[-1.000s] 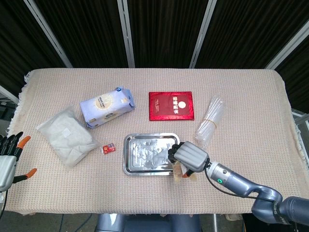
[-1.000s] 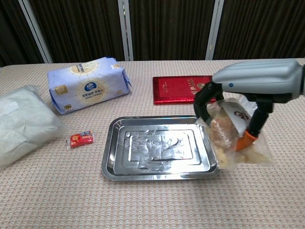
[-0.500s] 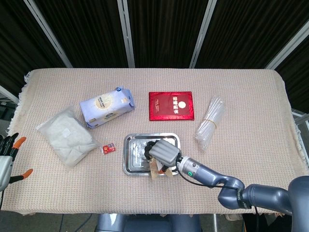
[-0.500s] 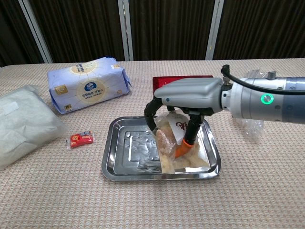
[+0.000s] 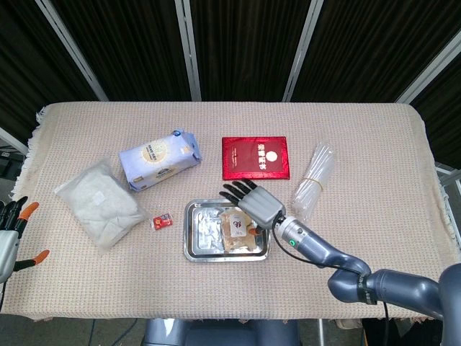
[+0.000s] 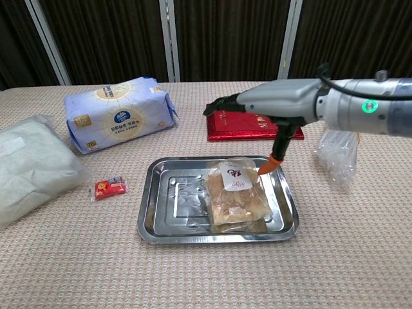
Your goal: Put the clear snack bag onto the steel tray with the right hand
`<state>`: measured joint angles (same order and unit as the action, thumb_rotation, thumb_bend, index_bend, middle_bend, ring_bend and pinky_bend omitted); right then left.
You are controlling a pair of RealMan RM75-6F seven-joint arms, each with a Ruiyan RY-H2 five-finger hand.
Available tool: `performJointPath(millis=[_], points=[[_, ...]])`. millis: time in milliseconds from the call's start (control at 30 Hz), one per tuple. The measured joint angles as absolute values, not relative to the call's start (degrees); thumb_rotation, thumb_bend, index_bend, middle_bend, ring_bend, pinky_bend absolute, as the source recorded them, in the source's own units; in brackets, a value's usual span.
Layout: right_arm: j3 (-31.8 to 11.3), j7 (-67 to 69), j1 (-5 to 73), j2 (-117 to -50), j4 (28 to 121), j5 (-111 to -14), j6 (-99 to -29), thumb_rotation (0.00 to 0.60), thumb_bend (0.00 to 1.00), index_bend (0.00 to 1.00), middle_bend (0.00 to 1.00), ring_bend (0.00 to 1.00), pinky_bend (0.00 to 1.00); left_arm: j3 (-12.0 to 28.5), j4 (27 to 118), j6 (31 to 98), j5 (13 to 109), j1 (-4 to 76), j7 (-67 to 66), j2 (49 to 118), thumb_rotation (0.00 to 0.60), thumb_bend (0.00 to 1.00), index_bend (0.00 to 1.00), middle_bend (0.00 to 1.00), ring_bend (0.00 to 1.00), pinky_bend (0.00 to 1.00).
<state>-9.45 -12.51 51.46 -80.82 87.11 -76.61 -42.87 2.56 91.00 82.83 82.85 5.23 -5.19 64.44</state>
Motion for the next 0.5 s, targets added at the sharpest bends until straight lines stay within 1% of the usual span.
performJointPath(millis=[67, 167, 300, 400, 433, 500], points=[[-9.2, -12.7, 49.6, -78.0, 88.6, -76.4, -45.5, 0.6, 0.09, 0.06, 0.09, 0.02, 0.18, 2.6, 90.9, 82.9, 83.0, 5.3, -5.1, 64.6, 0.568, 0.09, 0.11, 0.0, 0.0, 0.0], [-8.5, -12.6, 46.1, -74.8, 90.4, -76.5, -50.6, 0.6, 0.09, 0.12, 0.14, 0.06, 0.19, 2.7, 90.8, 83.2, 83.1, 5.3, -5.1, 64.7, 0.568, 0.09, 0.11, 0.0, 0.0, 0.0], [-7.3, -12.8, 40.8, -72.3, 91.4, -76.9, -58.2, 0.6, 0.08, 0.18, 0.17, 0.07, 0.18, 2.7, 90.6, 83.6, 83.1, 5.1, -5.4, 64.9, 0.566, 0.09, 0.11, 0.0, 0.0, 0.0], [-6.1, -14.4, 36.3, -71.0, 91.5, -77.0, -64.5, 0.6, 0.09, 0.18, 0.16, 0.02, 0.11, 2.8, 90.6, 84.2, 83.1, 5.0, -5.5, 65.1, 0.567, 0.09, 0.11, 0.0, 0.0, 0.0], [-5.7, -15.2, 34.9, -70.7, 91.6, -77.0, -66.3, 0.6, 0.09, 0.17, 0.14, 0.01, 0.09, 2.9, 90.6, 84.4, 83.2, 5.0, -5.6, 65.2, 0.566, 0.09, 0.11, 0.0, 0.0, 0.0], [-4.8, -17.7, 31.4, -70.2, 91.9, -76.9, -71.0, 0.6, 0.09, 0.11, 0.08, 0.0, 0.04, 2.9, 90.7, 85.0, 83.5, 4.9, -5.9, 65.5, 0.567, 0.09, 0.11, 0.0, 0.0, 0.0]])
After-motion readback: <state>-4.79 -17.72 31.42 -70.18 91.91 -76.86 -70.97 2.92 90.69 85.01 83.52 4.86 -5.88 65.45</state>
